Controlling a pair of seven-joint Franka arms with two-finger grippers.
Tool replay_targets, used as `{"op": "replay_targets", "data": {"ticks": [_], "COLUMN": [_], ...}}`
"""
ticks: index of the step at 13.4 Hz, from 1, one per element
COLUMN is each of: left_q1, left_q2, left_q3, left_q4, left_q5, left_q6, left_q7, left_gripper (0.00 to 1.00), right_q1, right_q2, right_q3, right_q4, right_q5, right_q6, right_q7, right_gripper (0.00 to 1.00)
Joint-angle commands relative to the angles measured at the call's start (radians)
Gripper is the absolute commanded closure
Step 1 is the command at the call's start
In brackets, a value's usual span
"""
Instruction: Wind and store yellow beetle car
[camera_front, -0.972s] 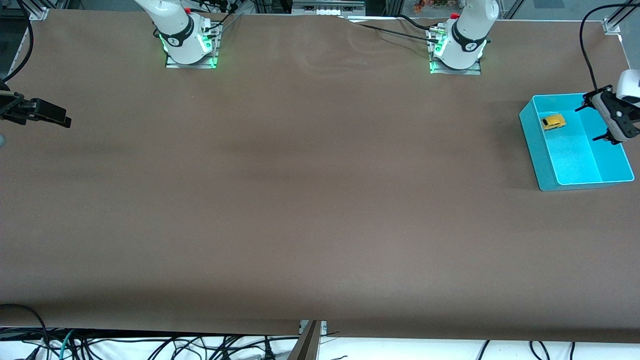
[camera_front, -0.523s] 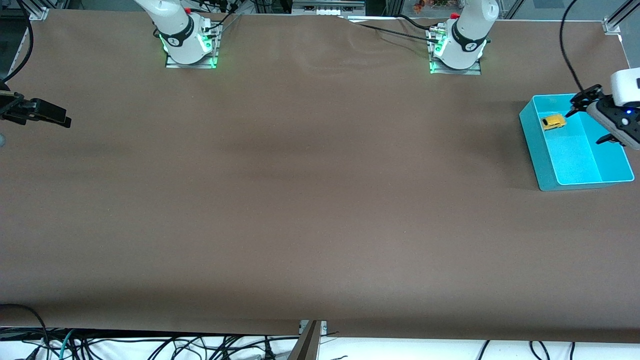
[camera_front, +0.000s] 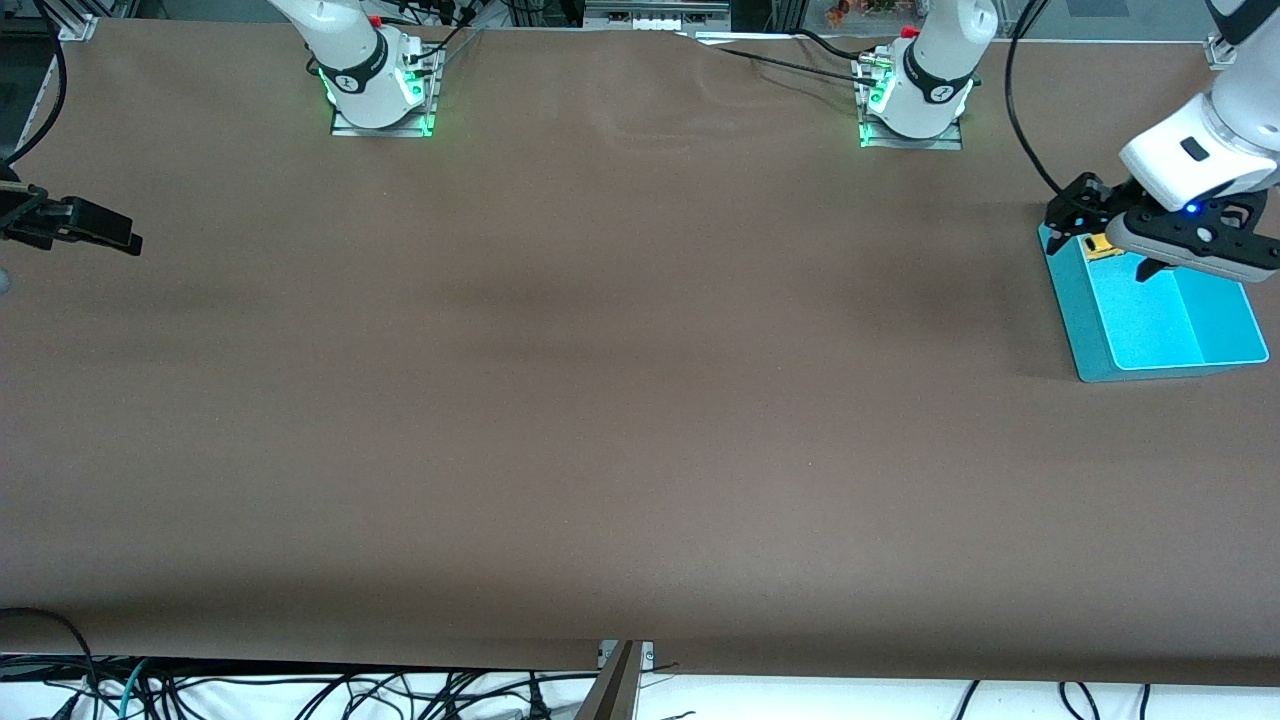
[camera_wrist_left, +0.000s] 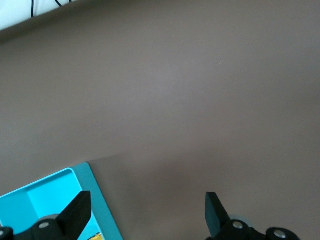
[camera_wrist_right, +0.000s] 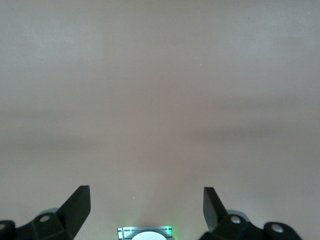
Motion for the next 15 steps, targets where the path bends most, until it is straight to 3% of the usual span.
{"op": "replay_targets", "data": {"ticks": [1,3,6,15], "left_q1": [-0.011,-0.011,-0.017,-0.018], "left_q2": [-0.002,0.0,0.001,0.038], "left_q3": [0.011,0.016,0.007,0.024], "left_q4": [0.061,0.068,0.087,0.109], "left_q5": [-0.02,-0.042,-0.033,-0.034], "left_q6": [-0.018,-0.001,-0.009,-0.032], "left_q7": [-0.048,-0.06,-0.331,-0.353], "left_gripper": [0.0,0.0,0.0,0.0], "right_q1": [0.0,0.0,0.0,-0.002], "right_q2": [-0.009,-0.009,-0.009,0.0], "right_q3": [-0.001,-0.001,-0.001,-0.001], "right_q4": [-0.007,-0.007,-0.007,-0.004], "right_q5": [-0.006,-0.006,-0.006,-0.006], "right_q6": [0.002,0.002,0.002,0.002], "right_q7": [-0.005,-0.005,-0.005,-0.008], "right_gripper": [0.0,0.0,0.0,0.0]}}
